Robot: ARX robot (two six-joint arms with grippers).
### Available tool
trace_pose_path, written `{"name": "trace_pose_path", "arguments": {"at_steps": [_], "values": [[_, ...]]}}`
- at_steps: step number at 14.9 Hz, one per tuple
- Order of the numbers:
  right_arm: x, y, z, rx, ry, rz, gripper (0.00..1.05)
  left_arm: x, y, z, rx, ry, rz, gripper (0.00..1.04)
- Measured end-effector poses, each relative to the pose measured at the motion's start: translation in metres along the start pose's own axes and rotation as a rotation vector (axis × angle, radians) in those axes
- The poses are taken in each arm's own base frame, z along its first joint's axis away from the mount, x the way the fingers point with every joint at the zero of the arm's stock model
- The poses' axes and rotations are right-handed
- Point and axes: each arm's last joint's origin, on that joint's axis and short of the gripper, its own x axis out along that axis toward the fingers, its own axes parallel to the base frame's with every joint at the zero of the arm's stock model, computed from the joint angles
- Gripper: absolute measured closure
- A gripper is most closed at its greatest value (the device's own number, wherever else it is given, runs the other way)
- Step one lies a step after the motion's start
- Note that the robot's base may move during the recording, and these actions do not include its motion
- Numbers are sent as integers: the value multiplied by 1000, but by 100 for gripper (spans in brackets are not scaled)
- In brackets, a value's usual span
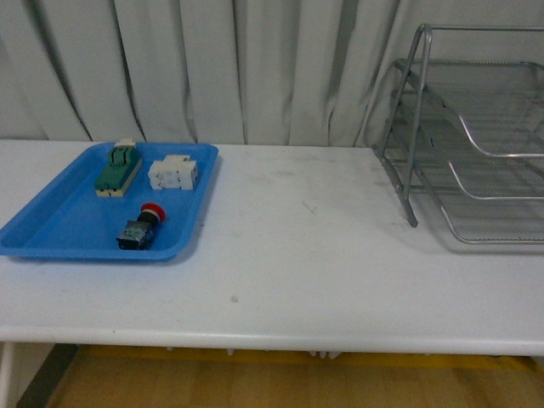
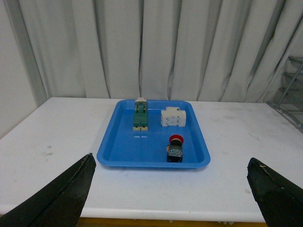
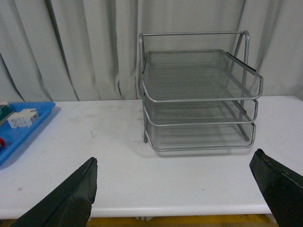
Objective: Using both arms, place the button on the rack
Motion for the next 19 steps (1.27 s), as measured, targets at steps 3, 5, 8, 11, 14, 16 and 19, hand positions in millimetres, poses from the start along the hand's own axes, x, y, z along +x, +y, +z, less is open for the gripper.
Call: {"name": "trace_pose_path", "arguments": {"at_steps": [3, 5, 8, 11, 14, 16, 19], "values": [[0, 0, 0, 0, 0, 0, 6, 0, 0, 0, 0, 0, 0, 7], [0, 0, 0, 0, 0, 0, 6, 0, 0, 0, 0, 0, 0, 7], [0, 0, 0, 0, 0, 0, 6, 0, 0, 0, 0, 0, 0, 7], [10, -8, 3, 47, 25, 135, 6, 0, 0, 0, 0, 0, 0, 7], [50, -34, 41, 85, -78, 153, 6, 0, 0, 0, 0, 0, 0, 7], [88, -61, 64, 143, -130, 76, 6, 0, 0, 0, 0, 0, 0, 7], [161, -125, 71, 350, -64, -75, 6, 0, 0, 0, 0, 0, 0, 7]]}}
